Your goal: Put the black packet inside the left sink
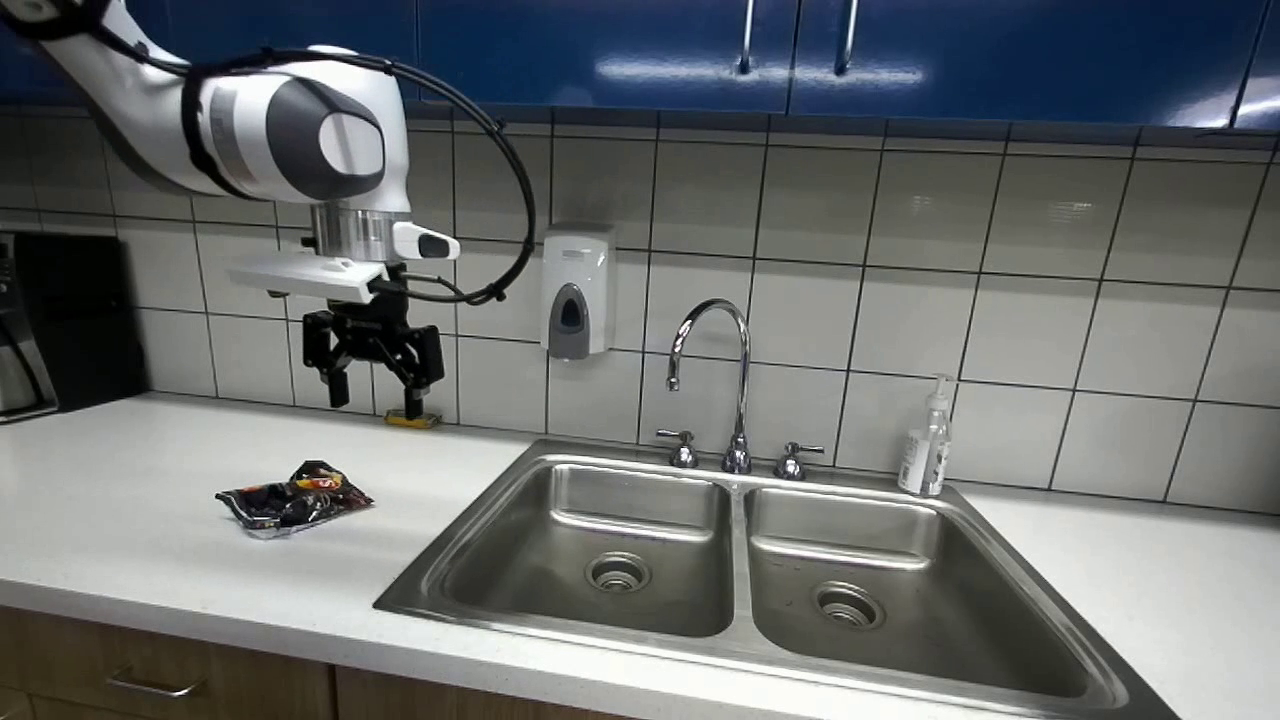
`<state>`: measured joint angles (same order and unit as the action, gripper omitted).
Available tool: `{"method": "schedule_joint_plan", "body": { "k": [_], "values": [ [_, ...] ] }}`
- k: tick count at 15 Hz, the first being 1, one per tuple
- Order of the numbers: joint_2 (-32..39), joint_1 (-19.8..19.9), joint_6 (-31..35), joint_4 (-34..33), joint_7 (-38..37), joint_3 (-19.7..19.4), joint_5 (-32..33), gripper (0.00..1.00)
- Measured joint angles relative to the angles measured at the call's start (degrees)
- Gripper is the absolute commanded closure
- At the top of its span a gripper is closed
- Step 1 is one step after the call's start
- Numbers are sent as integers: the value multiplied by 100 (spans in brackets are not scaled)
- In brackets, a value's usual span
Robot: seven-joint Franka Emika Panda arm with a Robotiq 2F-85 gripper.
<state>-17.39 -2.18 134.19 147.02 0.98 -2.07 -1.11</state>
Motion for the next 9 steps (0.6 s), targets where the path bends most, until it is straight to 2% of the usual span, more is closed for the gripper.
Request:
{"method": "schedule_joint_plan", "body": {
  "k": [9],
  "values": [
    [1418,-287,1135,-621,-44,277,-393,0]
  ]
}}
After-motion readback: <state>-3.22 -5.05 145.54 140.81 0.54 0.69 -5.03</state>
